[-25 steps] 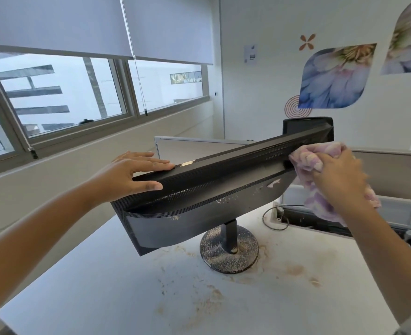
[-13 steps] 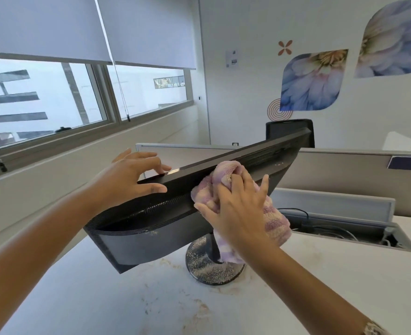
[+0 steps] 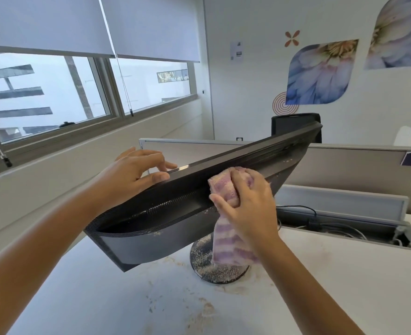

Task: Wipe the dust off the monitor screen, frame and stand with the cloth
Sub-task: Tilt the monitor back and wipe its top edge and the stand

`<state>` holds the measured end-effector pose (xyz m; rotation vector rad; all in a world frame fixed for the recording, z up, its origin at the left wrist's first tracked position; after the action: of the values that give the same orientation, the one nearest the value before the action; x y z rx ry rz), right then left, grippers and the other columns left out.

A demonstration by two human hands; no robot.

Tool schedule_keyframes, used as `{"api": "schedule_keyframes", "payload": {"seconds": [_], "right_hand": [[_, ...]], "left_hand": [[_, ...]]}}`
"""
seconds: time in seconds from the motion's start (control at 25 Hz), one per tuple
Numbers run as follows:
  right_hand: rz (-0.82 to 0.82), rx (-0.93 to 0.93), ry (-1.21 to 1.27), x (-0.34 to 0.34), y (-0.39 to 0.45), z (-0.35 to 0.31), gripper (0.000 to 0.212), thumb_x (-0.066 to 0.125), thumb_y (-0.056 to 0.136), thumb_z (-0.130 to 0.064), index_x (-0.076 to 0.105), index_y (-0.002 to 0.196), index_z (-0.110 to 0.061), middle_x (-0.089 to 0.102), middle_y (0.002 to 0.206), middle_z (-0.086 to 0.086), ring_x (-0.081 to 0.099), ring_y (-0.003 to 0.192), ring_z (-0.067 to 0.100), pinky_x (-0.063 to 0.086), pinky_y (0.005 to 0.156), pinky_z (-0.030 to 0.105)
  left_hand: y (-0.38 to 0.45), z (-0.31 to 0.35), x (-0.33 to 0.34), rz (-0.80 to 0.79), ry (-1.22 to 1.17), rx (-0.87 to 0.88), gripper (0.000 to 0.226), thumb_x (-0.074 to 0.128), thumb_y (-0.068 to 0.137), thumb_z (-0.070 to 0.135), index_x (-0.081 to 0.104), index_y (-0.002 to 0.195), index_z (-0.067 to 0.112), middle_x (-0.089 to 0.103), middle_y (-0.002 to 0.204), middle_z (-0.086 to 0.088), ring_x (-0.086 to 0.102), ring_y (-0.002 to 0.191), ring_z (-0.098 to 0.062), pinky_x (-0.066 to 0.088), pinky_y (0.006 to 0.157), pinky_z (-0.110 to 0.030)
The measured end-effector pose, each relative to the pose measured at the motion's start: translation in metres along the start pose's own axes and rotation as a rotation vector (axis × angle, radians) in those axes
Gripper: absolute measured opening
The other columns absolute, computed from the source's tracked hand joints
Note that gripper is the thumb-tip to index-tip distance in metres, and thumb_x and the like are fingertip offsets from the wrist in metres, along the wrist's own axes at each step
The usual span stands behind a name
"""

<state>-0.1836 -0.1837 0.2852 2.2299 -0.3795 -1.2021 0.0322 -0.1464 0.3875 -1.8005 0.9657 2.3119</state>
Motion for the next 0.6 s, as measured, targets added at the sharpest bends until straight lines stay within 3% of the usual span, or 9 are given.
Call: {"api": "schedule_keyframes", "payload": {"seconds": [0.08,0.16,0.28,0.36,0.48,0.6], "right_hand": [[0.030,-0.100,0.083,0.012,-0.020,-0.025,0.062,0.048,0.079,-0.068,0.048,0.132,-0.035,0.034,0.142,0.003,0.036,0.126,0.029,0.037,0.100,0.039],[0.078,-0.238,0.053,0.022,-0.040,-0.054,0.053,0.053,0.080,-0.057,0.053,0.128,-0.036,0.034,0.142,0.003,0.041,0.123,0.035,0.039,0.095,0.040],[0.094,-0.421,-0.011,0.028,-0.044,-0.072,0.045,0.053,0.084,-0.051,0.054,0.126,-0.036,0.045,0.139,0.001,0.048,0.118,0.034,0.048,0.086,0.042],[0.104,-0.503,-0.022,0.021,-0.031,-0.058,0.042,0.057,0.084,-0.048,0.057,0.124,-0.035,0.053,0.134,0.000,0.052,0.111,0.033,0.051,0.080,0.041],[0.111,-0.446,-0.037,0.006,0.001,-0.003,0.039,0.063,0.082,-0.040,0.063,0.119,-0.030,0.056,0.128,0.003,0.054,0.104,0.035,0.052,0.076,0.042],[0.038,-0.250,-0.108,-0.007,0.041,0.065,0.039,0.067,0.083,-0.035,0.063,0.121,-0.026,0.051,0.131,0.006,0.049,0.109,0.035,0.050,0.084,0.044]], "left_hand": [[0.000,-0.001,0.001,-0.001,0.000,-0.003,0.049,0.021,0.075,0.080,0.050,0.082,0.040,0.050,0.111,0.040,0.038,0.119,0.004,0.025,0.109,-0.049],[0.002,0.000,0.001,-0.002,0.020,-0.007,0.046,0.025,0.072,0.080,0.050,0.083,0.043,0.050,0.112,0.039,0.039,0.121,0.001,0.022,0.111,-0.048],[-0.001,0.000,0.002,0.027,0.165,0.047,0.066,0.028,0.070,0.083,0.059,0.110,0.041,0.048,0.119,0.028,0.035,0.124,-0.001,0.014,0.110,-0.042],[-0.001,0.000,0.005,-0.014,0.251,0.077,0.071,0.023,0.072,0.083,0.046,0.126,0.044,0.050,0.123,0.024,0.034,0.128,-0.006,0.015,0.110,-0.043],[0.004,0.005,0.010,-0.073,0.272,0.119,0.063,0.020,0.076,0.080,0.032,0.130,0.051,0.044,0.127,0.029,0.028,0.132,-0.007,0.016,0.108,-0.041],[0.006,0.006,0.009,-0.068,0.289,0.134,0.058,0.023,0.078,0.076,0.031,0.130,0.052,0.040,0.129,0.032,0.023,0.135,-0.009,0.016,0.108,-0.040]]}}
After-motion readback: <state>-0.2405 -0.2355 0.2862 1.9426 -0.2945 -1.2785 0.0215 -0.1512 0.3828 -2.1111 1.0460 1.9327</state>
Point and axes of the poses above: each hand's wrist, its own y-axis towards the middle knuckle, its own x-axis out of the palm, z = x × y, the point moved 6 cm from there along y, towards the middle knuckle
